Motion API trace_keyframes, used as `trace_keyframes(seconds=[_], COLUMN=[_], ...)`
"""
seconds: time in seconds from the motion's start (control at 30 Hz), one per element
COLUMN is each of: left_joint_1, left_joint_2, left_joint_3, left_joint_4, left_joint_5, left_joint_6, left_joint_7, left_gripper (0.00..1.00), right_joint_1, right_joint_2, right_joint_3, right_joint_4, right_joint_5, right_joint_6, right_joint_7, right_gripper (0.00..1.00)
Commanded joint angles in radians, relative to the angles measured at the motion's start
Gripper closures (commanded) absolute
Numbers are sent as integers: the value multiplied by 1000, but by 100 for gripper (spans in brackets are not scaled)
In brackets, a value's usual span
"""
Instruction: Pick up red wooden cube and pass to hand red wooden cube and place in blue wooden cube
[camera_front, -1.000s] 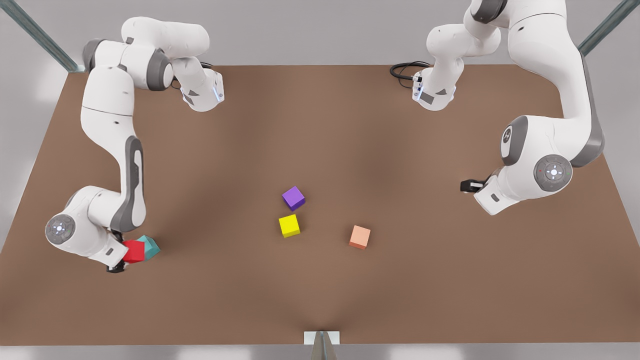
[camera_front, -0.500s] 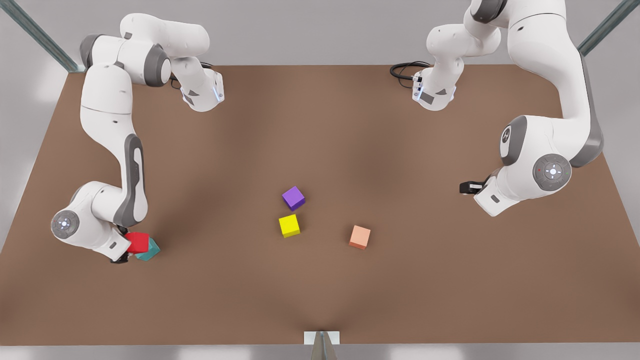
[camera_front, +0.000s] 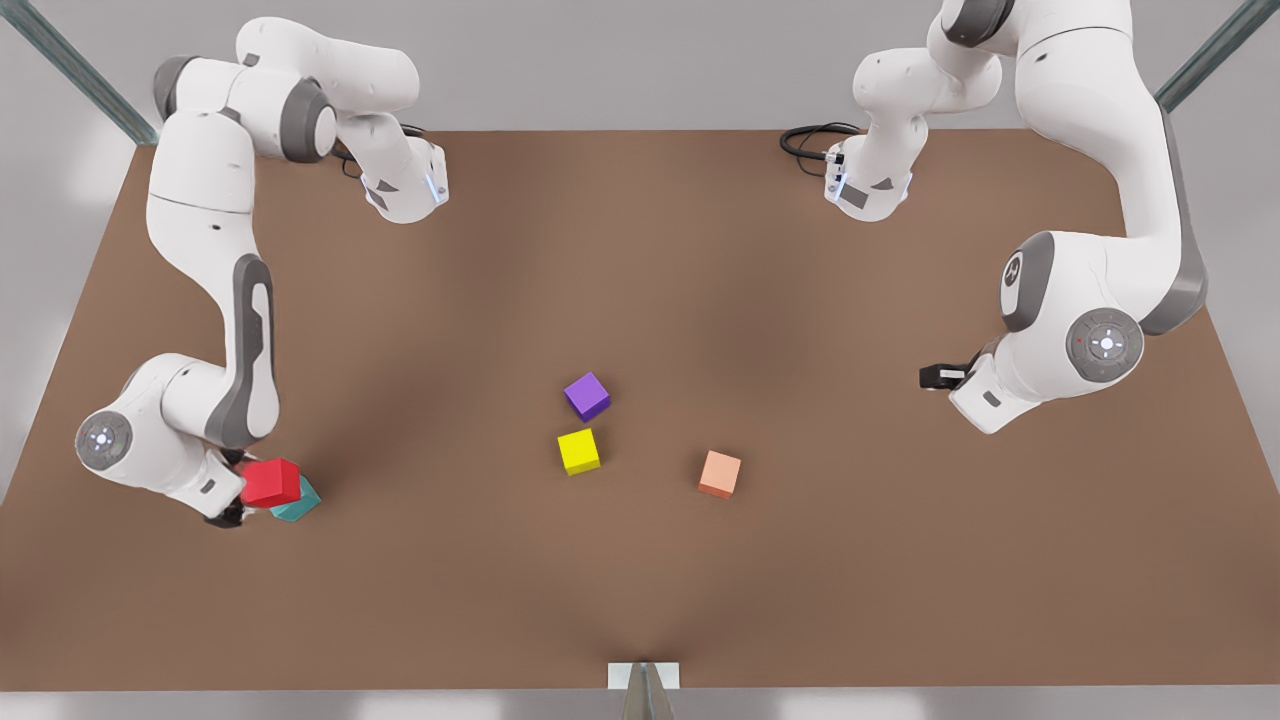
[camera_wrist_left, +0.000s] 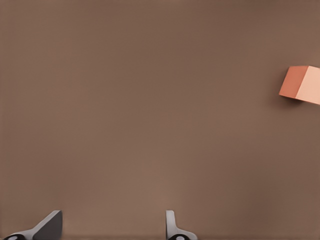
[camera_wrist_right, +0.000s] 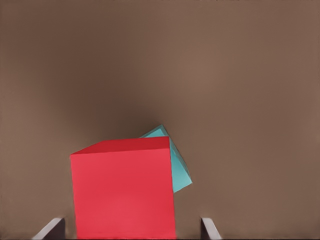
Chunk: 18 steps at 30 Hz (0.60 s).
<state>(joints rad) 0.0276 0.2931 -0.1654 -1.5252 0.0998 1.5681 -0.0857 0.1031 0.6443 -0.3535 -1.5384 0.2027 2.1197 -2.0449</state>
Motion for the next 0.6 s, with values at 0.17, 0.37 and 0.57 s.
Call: trace_keyframes(seconds=[0.17, 0.37, 0.57], left_joint_1=[0, -1, 0], left_joint_2=[-2, 0, 0], left_joint_3=[0, 0, 0], left_joint_4=[0, 0, 0], left_joint_5=[1, 1, 1], left_joint_6=[0, 0, 0], left_joint_7=[-16, -16, -16], left_gripper=[0, 0, 0], right_joint_1=[15, 210, -15], right_joint_2=[-129, -463, -489], right_joint_3=[-7, 7, 241], right_joint_4=[259, 65, 54], right_joint_5=[-14, -183, -241], right_joint_6=[-649, -592, -635], right_joint_7=[1053, 1798, 1858], right_gripper=[0, 0, 0])
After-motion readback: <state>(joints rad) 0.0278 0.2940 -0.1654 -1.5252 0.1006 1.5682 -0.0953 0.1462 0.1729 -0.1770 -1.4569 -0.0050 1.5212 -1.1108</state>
